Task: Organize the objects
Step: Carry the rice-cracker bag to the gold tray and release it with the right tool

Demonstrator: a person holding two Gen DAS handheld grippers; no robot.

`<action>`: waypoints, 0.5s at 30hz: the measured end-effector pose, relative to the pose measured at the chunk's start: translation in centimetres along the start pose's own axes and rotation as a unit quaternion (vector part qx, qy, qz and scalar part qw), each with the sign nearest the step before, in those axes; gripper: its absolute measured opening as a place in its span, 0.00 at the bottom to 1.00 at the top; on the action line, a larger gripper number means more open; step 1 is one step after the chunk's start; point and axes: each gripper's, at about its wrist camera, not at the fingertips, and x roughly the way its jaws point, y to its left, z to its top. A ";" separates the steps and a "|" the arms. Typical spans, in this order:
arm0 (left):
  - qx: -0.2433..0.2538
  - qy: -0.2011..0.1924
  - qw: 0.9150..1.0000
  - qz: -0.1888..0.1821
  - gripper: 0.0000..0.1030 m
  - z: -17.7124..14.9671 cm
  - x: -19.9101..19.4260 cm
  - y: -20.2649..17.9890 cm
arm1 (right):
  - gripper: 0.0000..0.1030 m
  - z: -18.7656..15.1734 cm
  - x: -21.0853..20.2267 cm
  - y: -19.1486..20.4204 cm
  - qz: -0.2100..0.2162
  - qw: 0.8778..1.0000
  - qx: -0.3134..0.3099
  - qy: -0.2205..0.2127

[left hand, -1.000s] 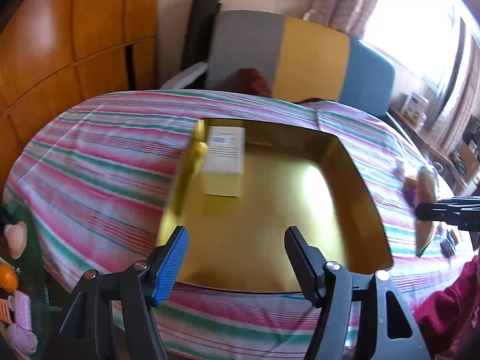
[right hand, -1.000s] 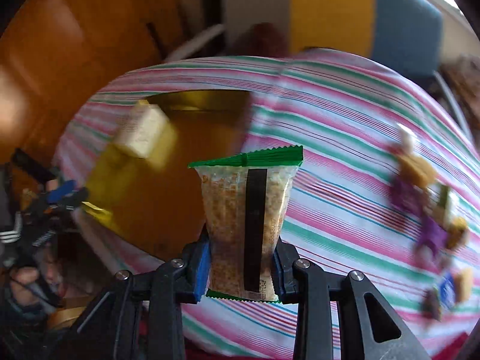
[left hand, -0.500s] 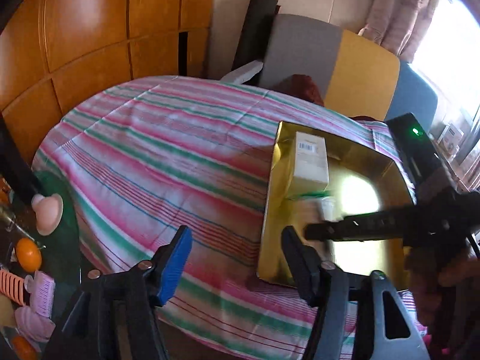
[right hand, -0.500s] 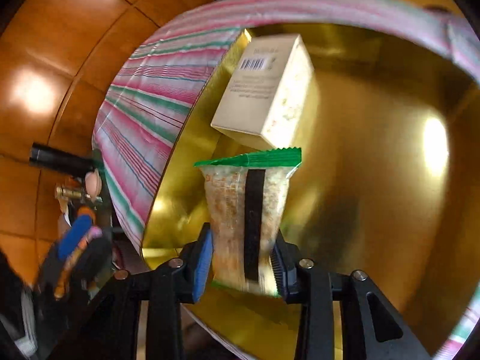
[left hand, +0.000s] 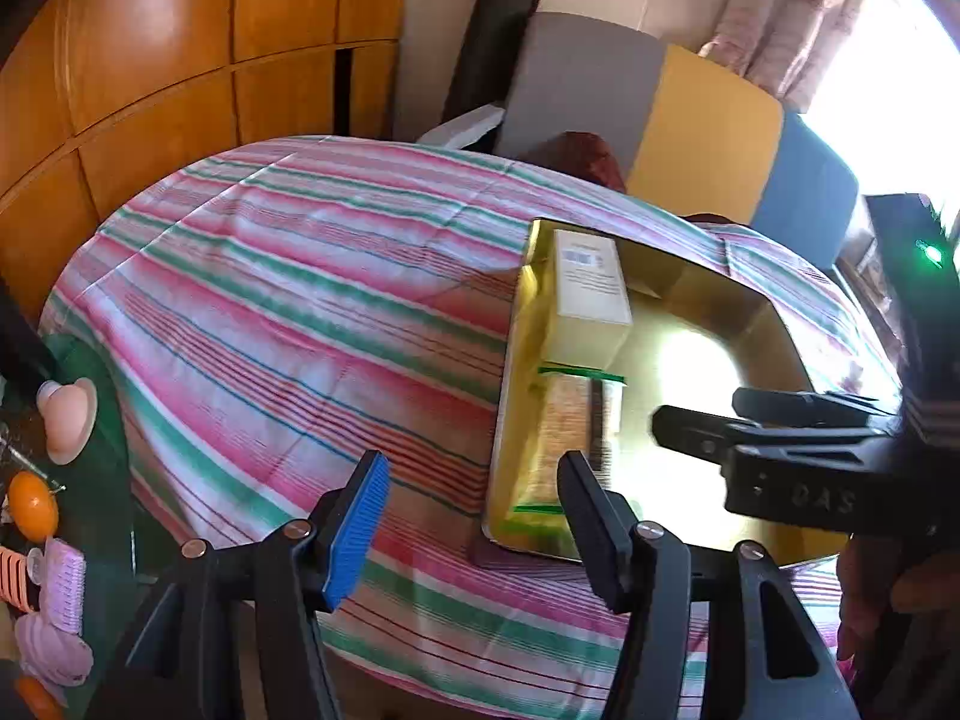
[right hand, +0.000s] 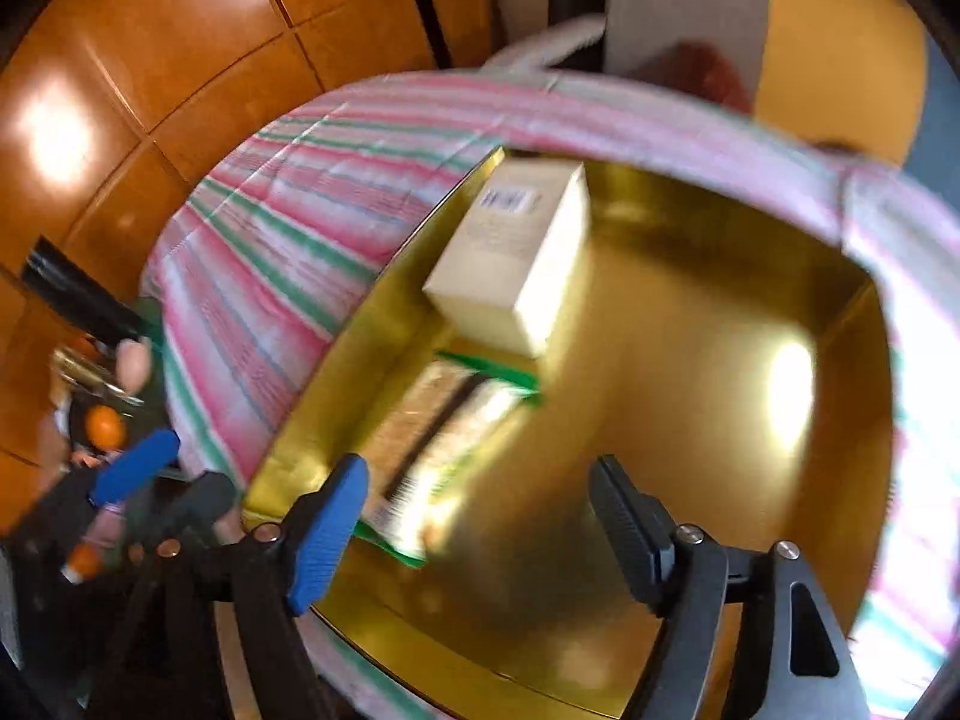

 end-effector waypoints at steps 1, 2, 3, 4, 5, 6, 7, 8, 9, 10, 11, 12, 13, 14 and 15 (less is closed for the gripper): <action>0.003 -0.003 1.000 -0.001 0.58 0.0 -0.2 -0.3 | 0.77 -0.4 -0.8 -0.3 -0.015 1.000 -0.003 -0.011; 0.009 -0.004 1.000 -0.003 0.58 -0.1 -0.4 -0.6 | 0.79 -0.8 -1.6 -0.7 -0.032 0.999 -0.003 -0.023; 0.015 -0.005 1.000 -0.004 0.58 -0.1 -0.5 -1.0 | 0.79 -1.2 -2.4 -1.1 -0.048 0.998 -0.001 -0.036; 0.022 -0.007 1.000 -0.006 0.58 -0.2 -0.6 -1.5 | 0.79 -1.5 -3.0 -1.5 -0.061 0.997 0.002 -0.045; 0.026 -0.008 1.000 -0.008 0.58 -0.2 -0.8 -1.9 | 0.79 -1.9 -3.6 -1.8 -0.074 0.996 0.004 -0.053; 0.031 -0.009 0.999 -0.011 0.58 -0.2 -0.9 -2.4 | 0.79 -2.3 -4.3 -2.2 -0.086 0.994 0.005 -0.062; 0.035 -0.009 0.999 -0.014 0.58 -0.2 -0.9 -2.9 | 0.79 -2.8 -5.0 -2.7 -0.097 0.993 0.007 -0.069; 0.039 -0.009 0.999 -0.016 0.58 -0.3 -1.0 -3.4 | 0.79 -3.3 -5.7 -3.3 -0.109 0.991 0.010 -0.076; 0.042 -0.009 0.999 -0.023 0.58 -0.3 -1.1 -4.0 | 0.79 -3.7 -6.3 -3.6 -0.117 0.990 0.012 -0.082; 0.044 -0.006 0.999 -0.028 0.58 -0.3 -1.1 -4.5 | 0.79 -4.0 -6.9 -3.8 -0.125 0.988 0.014 -0.088; 0.045 0.000 0.998 -0.037 0.58 -0.4 -1.1 -5.1 | 0.79 -4.4 -7.6 -4.2 -0.133 0.987 0.016 -0.093; 0.047 0.004 0.998 -0.044 0.58 -0.4 -1.2 -5.6 | 0.80 -4.9 -8.3 -4.7 -0.141 0.985 0.017 -0.099; 0.053 0.007 0.997 -0.053 0.58 -0.4 -1.2 -6.3 | 0.80 -5.2 -8.9 -5.1 -0.148 0.983 0.018 -0.104; 0.059 0.008 0.997 -0.058 0.58 -0.5 -1.3 -6.9 | 0.80 -5.6 -9.5 -5.6 -0.152 0.982 0.020 -0.108; 0.066 0.007 0.996 -0.064 0.58 -0.6 -1.4 -7.6 | 0.80 -6.0 -10.1 -6.0 -0.156 0.981 0.023 -0.113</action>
